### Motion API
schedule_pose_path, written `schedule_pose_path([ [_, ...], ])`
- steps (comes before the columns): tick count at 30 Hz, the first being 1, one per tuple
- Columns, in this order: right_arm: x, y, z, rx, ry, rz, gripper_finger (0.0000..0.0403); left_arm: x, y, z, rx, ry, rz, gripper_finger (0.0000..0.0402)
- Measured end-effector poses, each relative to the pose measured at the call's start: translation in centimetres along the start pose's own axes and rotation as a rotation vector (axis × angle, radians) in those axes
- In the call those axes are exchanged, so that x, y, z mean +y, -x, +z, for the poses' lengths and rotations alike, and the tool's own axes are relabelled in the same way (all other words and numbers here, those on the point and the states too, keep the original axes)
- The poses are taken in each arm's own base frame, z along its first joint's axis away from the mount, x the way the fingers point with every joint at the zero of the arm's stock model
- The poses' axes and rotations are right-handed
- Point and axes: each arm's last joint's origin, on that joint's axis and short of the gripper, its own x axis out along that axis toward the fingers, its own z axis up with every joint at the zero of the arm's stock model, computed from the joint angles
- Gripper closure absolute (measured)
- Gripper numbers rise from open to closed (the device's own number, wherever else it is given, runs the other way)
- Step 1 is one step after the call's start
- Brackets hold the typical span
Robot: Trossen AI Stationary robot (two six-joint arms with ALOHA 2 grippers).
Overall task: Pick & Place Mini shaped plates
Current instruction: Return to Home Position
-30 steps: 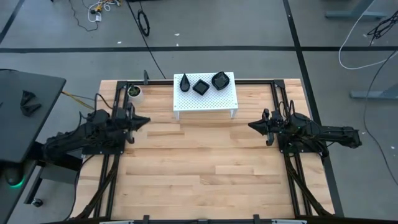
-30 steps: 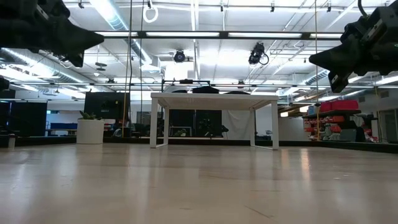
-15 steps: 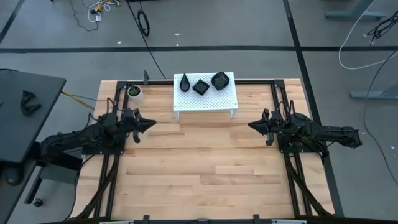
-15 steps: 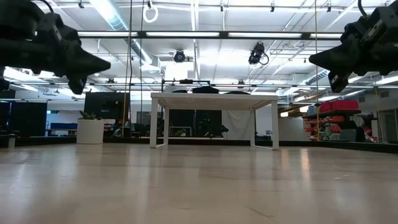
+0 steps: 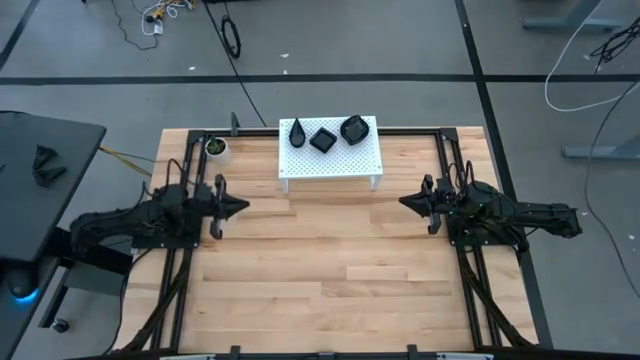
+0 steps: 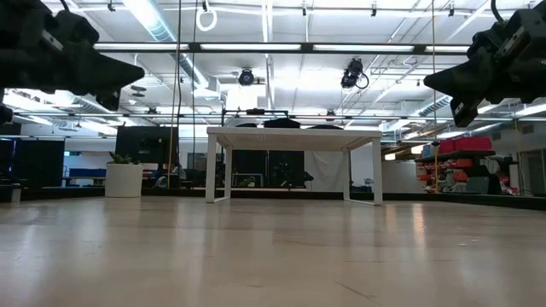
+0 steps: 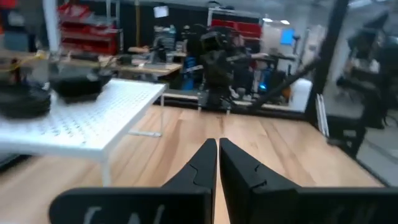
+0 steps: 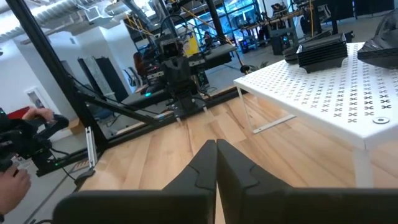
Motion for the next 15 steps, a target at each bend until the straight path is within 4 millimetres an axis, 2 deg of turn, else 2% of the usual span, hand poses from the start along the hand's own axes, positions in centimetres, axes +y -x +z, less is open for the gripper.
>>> schedule_pose_path([
  [7, 0.00, 0.00, 0.00, 0.000, 0.000, 0.000, 0.0392, -0.71, -0.01, -0.20, 0.012, -0.161, -0.052, 0.0378],
  [15, 0.00, 0.00, 0.00, 0.000, 0.000, -0.001, 0.0392, -0.78, -0.02, -0.27, 0.019, -0.130, -0.044, 0.0378],
])
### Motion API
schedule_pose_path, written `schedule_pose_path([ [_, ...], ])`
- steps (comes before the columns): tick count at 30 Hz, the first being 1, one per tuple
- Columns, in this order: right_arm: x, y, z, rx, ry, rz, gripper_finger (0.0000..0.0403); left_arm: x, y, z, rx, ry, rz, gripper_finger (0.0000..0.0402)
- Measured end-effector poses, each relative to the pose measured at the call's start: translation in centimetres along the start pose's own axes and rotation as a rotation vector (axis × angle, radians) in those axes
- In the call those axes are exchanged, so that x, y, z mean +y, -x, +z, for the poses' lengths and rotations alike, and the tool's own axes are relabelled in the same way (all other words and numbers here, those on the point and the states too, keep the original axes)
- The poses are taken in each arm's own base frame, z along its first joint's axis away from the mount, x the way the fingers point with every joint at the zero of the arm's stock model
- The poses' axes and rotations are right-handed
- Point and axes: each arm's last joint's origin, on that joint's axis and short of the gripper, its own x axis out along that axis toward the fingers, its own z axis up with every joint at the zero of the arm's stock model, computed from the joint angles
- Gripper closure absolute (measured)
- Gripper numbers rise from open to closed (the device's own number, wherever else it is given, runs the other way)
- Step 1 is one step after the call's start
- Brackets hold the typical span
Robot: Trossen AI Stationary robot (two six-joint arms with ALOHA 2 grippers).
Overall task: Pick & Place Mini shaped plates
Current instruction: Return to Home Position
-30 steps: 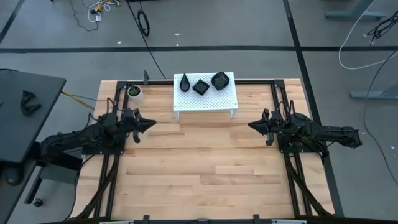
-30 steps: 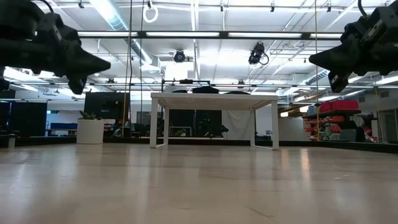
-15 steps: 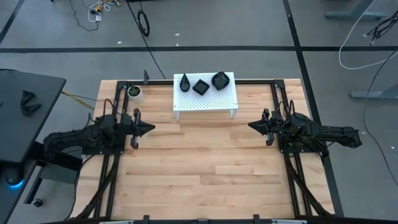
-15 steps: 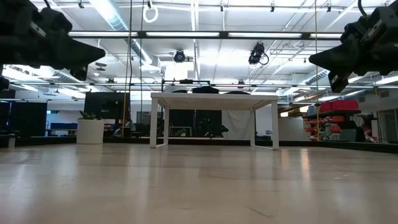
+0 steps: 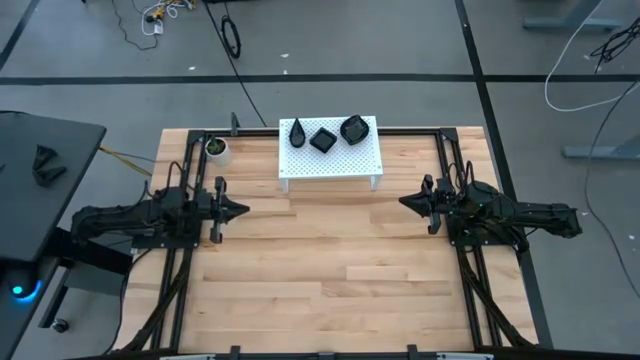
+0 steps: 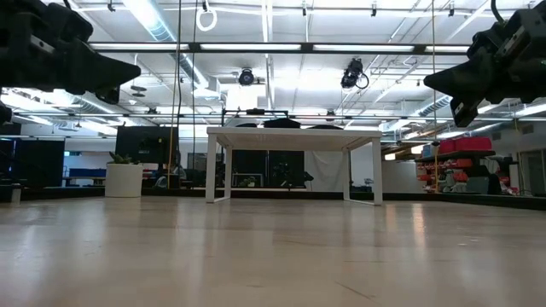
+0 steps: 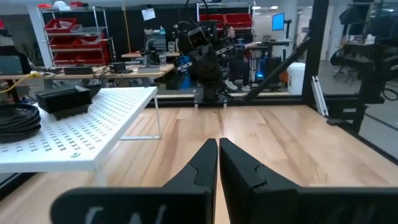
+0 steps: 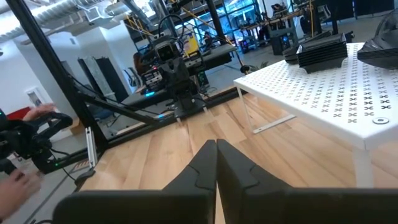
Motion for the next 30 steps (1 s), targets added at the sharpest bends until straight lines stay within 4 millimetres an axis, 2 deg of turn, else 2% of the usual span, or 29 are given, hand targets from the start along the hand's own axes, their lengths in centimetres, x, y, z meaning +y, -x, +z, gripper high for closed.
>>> schedule_pose_path([
  [28, 0.00, 0.00, 0.01, 0.000, 0.000, 0.000, 0.0392, 0.02, -0.07, 0.49, -0.056, 0.010, 0.003, 0.0378],
  [30, 0.02, 0.00, 0.00, 0.000, 0.039, 0.004, 0.0392, 0.02, -0.07, 0.50, -0.057, 0.010, 0.003, 0.0378],
])
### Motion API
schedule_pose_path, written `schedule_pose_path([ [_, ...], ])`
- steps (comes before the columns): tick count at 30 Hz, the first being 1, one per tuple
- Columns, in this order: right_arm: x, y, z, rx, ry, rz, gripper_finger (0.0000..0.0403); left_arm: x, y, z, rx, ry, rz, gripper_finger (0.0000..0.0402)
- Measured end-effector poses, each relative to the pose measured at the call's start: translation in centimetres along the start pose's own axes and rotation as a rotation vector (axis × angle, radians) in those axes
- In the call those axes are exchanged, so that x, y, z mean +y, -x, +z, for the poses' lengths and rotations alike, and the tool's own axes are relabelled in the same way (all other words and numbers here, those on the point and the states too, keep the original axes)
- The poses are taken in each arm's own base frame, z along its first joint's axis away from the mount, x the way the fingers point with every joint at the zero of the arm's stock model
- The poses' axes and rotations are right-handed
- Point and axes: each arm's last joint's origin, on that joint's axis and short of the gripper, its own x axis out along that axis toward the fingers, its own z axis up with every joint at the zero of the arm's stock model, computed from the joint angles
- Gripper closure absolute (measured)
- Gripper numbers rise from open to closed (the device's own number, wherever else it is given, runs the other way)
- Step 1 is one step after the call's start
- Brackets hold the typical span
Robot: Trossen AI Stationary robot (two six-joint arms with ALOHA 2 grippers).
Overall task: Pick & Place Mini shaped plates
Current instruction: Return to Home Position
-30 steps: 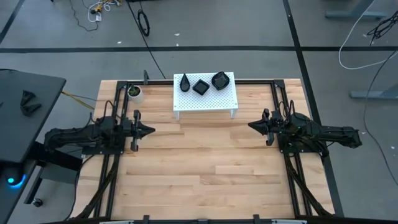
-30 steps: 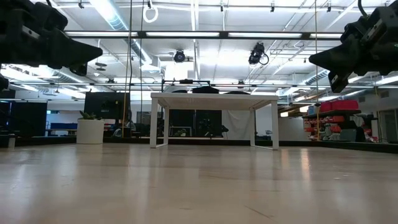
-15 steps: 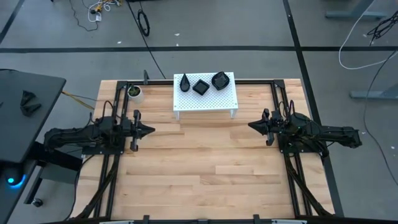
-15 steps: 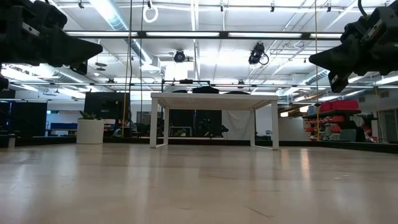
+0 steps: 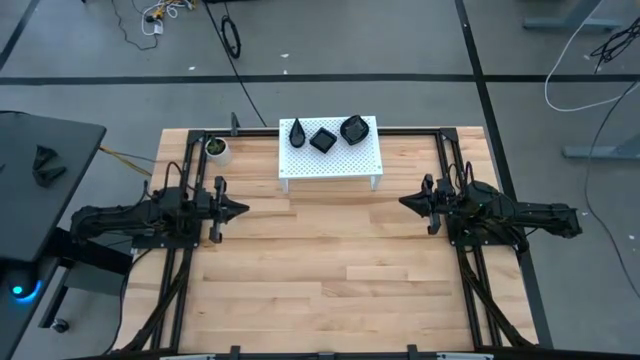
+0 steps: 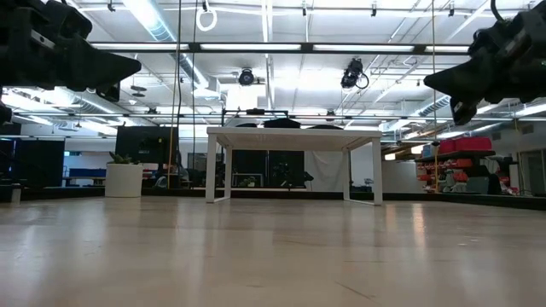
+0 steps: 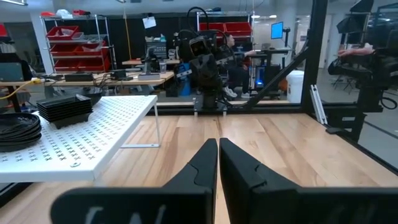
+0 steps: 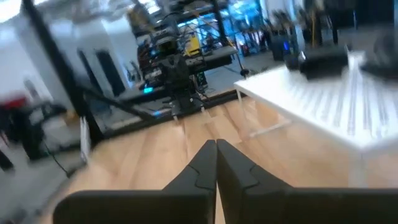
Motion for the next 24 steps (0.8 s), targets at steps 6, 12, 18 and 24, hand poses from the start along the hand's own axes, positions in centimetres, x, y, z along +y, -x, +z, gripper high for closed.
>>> schedule_pose_path([
  [6, 0.6, 0.1, -0.1, -0.003, 0.332, 0.064, 0.0392, 0.0, 0.0, 0.0, 0.000, 0.000, 0.001, 0.0378],
  [12, 1.1, 0.1, -0.2, 0.007, 0.285, 0.117, 0.0392, 0.0, 0.0, 0.0, 0.000, 0.000, 0.001, 0.0379],
  [18, 1.3, 0.1, -0.2, -0.001, 0.275, 0.138, 0.0392, 0.0, 0.0, 0.0, 0.000, 0.000, 0.000, 0.0379],
  [24, 1.2, 0.0, -0.3, 0.015, 0.271, 0.135, 0.0392, 0.0, 0.0, 0.0, 0.001, 0.000, 0.001, 0.0379],
])
